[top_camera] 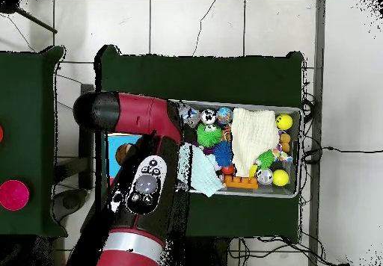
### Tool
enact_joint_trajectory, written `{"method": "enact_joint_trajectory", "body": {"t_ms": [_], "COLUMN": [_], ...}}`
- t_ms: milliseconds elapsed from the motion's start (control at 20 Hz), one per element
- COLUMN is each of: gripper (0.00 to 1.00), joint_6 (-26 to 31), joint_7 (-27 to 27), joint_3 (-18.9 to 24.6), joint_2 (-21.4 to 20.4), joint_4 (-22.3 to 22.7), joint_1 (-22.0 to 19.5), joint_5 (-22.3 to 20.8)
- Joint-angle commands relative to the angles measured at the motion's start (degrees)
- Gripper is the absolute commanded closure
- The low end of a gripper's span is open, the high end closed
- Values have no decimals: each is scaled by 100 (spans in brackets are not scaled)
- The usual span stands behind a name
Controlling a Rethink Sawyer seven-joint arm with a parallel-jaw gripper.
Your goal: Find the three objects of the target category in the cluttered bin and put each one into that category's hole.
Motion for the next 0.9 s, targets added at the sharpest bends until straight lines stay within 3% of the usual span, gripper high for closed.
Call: {"method": "enact_joint_trajectory", "body": {"t_ms": [50,500,650,900], "gripper": [100,100,100,100], "joint_6": [647,1338,1132,289], "joint_7": [639,1192,1189,614], "joint_3": [406,291,333,679], "joint_2": [268,190,215,204], "joint_4": [378,143,240,766], "joint_1": [146,419,452,214], "joint_5": [-167,44,92,145]}}
